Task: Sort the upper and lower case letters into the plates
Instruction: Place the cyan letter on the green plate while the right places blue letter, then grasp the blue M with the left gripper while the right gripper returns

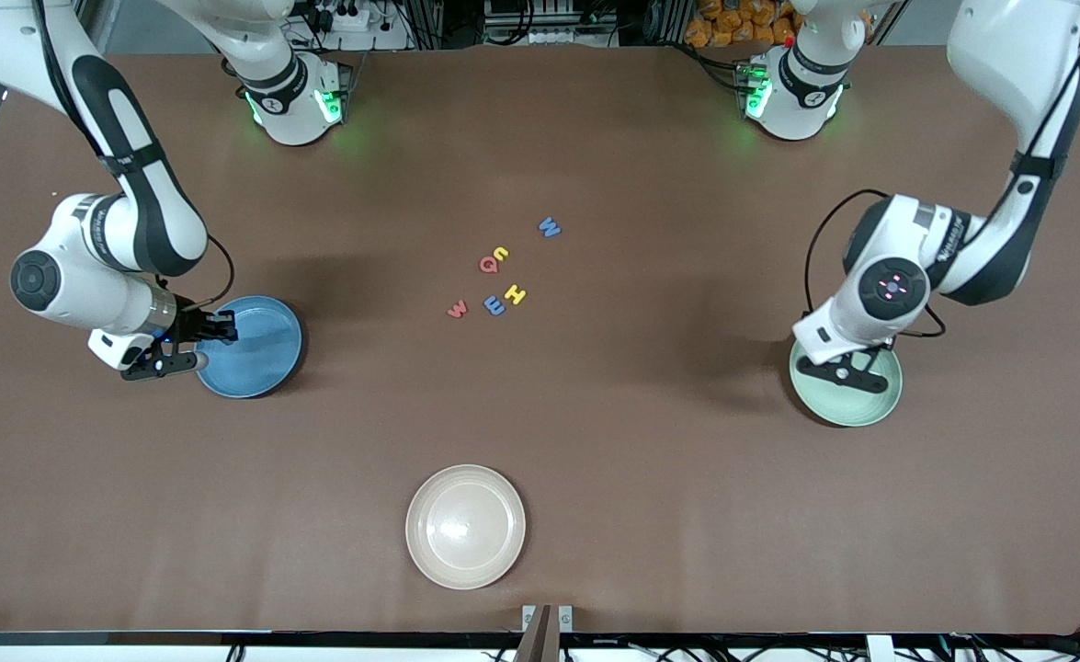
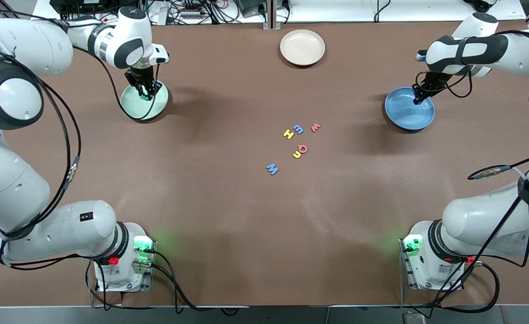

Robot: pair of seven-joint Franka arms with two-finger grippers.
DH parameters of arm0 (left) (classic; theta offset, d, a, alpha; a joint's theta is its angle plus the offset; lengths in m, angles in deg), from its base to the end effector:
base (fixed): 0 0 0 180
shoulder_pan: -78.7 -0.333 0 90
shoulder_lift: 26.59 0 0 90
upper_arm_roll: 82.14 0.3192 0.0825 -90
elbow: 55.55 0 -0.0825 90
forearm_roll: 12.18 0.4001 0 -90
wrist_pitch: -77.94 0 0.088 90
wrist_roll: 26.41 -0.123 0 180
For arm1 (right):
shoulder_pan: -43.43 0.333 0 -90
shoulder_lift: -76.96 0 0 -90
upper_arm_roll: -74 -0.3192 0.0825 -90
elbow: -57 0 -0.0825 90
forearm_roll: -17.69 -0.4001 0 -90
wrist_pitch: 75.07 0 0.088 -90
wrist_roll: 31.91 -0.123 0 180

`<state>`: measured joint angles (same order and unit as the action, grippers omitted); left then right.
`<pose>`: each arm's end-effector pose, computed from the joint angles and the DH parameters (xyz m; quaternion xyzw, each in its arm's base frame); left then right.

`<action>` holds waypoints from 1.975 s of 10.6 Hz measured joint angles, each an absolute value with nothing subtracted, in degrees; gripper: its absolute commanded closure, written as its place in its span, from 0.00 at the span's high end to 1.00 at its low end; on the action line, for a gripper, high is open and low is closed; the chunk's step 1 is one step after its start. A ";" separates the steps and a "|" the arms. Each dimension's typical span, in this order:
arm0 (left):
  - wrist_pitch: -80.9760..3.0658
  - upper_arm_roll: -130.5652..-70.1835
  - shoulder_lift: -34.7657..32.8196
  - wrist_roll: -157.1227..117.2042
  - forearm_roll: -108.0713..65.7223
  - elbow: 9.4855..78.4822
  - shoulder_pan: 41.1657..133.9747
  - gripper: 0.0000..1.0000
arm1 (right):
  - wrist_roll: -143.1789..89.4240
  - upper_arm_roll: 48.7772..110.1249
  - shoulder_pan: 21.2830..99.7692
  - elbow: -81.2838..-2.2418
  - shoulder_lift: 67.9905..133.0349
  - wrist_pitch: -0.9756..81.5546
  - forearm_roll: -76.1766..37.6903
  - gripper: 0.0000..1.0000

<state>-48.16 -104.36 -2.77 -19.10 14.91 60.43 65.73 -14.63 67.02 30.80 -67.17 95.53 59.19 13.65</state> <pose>0.5848 -0.0732 0.2167 -0.9769 0.1664 0.0767 0.1099 0.5546 -0.0516 0.2076 -0.9937 -0.0730 0.0631 0.0566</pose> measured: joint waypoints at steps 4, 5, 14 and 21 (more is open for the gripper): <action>-56.72 -100.75 1.81 -19.16 16.08 60.01 65.98 1.00 | -14.99 67.15 31.17 -67.04 96.59 60.40 13.63 0.36; -56.75 -100.85 1.57 -19.38 16.10 59.83 66.20 1.00 | -15.39 67.12 31.40 -66.90 96.88 60.42 13.63 0.99; -46.33 -127.46 -5.17 -19.84 12.47 61.39 75.61 1.00 | -33.20 67.04 36.14 -54.61 97.03 43.83 13.49 1.00; -60.41 -128.48 3.53 -15.86 12.35 64.31 93.36 1.00 | -60.22 66.65 45.56 -50.58 97.57 43.42 13.32 1.00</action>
